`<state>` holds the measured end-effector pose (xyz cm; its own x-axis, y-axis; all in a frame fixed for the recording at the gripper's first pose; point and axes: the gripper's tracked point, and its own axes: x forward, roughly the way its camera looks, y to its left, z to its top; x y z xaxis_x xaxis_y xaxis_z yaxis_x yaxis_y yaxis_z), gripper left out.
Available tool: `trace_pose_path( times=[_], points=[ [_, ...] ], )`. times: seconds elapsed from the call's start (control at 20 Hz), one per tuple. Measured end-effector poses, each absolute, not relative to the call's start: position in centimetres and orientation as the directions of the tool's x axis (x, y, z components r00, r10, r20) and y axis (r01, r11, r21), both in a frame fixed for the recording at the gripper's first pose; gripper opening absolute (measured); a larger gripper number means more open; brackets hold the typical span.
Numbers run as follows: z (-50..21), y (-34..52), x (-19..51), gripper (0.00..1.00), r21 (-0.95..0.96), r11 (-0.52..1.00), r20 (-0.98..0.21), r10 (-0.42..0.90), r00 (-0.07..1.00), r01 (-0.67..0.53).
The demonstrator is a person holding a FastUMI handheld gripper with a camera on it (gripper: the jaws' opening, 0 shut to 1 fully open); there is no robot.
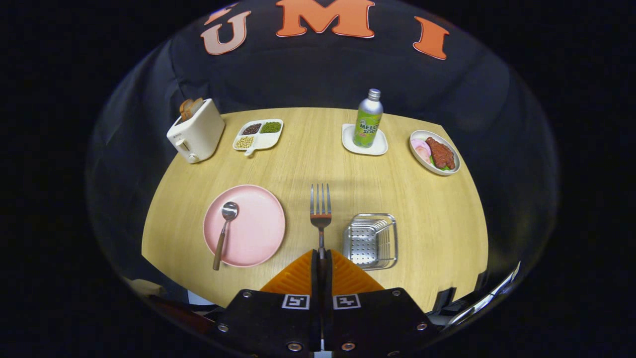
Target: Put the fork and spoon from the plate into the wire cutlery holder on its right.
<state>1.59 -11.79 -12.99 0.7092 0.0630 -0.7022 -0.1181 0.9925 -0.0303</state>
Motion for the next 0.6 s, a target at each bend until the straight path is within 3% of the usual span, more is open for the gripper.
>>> trace_pose_path(
  times=[0.6],
  points=[
    [-14.8,-18.6,-0.5,0.03,-0.126,0.98,-0.839,-0.022,0.543,-0.156]
  ],
)
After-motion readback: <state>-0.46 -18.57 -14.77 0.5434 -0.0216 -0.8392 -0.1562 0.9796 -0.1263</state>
